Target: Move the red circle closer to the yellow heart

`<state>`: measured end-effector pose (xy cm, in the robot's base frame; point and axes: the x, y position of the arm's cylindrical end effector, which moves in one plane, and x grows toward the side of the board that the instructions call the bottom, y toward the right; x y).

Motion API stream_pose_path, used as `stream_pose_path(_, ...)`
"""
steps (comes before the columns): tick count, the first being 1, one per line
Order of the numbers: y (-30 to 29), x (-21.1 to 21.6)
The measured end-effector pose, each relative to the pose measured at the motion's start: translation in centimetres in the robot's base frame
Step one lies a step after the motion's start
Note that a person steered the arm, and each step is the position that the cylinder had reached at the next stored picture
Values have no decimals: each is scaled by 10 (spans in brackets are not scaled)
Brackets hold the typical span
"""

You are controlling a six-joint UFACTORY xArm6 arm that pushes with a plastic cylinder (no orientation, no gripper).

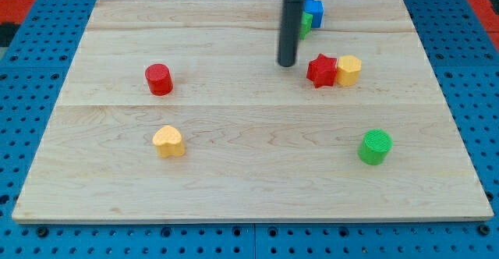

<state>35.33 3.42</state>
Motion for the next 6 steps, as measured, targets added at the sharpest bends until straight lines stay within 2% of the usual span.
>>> stream_pose_path(3,-183,1)
stream_pose_path(4,-190,36)
stream_pose_path(6,-194,65)
